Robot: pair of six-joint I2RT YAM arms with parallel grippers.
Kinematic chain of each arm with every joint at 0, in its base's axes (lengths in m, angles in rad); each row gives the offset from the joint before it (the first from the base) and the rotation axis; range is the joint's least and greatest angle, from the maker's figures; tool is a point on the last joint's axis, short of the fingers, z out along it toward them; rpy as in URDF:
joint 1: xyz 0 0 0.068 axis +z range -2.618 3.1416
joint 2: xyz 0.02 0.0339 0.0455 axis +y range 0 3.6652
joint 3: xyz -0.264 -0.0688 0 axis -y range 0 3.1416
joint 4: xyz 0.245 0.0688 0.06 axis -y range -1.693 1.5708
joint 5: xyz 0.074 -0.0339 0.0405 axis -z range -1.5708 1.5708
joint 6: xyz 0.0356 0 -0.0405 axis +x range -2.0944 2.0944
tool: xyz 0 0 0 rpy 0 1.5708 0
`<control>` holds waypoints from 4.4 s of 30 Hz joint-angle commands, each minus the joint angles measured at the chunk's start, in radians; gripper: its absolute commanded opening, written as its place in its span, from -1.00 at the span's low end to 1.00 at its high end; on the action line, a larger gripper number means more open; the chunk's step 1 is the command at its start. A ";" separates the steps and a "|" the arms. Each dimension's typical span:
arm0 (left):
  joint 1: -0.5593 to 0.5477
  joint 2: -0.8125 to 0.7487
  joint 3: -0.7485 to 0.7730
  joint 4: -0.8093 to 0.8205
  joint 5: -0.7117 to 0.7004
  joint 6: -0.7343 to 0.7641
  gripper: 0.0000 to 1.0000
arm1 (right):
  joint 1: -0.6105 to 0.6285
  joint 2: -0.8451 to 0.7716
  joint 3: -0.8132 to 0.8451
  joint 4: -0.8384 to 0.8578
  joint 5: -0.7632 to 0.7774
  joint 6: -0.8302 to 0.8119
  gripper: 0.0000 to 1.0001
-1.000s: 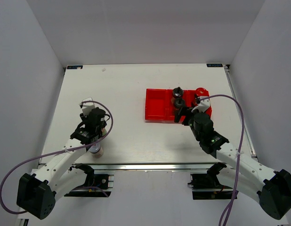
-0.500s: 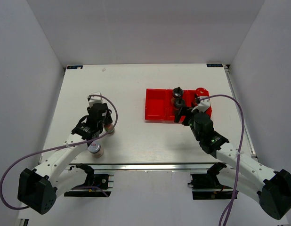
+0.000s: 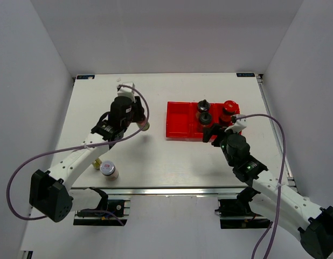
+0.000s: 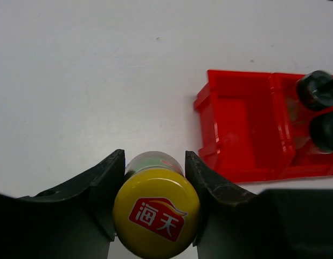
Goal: Organize the condiment bottles
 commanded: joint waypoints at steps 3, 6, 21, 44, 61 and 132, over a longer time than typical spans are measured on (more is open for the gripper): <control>-0.028 0.116 0.211 0.211 0.142 0.056 -1.00 | -0.001 -0.074 -0.008 -0.019 0.017 0.035 0.79; -0.040 0.225 0.291 0.243 0.210 0.071 -1.00 | -0.001 -0.100 -0.024 -0.020 0.015 0.042 0.79; -0.121 0.678 0.736 0.226 0.238 0.149 -1.00 | -0.001 -0.118 -0.050 0.002 0.040 0.001 0.79; -0.134 0.799 0.677 0.328 0.198 0.208 -0.44 | 0.001 -0.077 -0.060 0.017 0.073 -0.016 0.79; -0.137 0.618 0.591 0.176 0.120 0.136 0.96 | 0.001 -0.058 -0.031 -0.007 0.009 -0.066 0.79; -0.137 -0.468 0.101 -0.981 -0.496 -0.633 0.96 | 0.672 1.471 0.964 0.570 -0.599 -0.482 0.74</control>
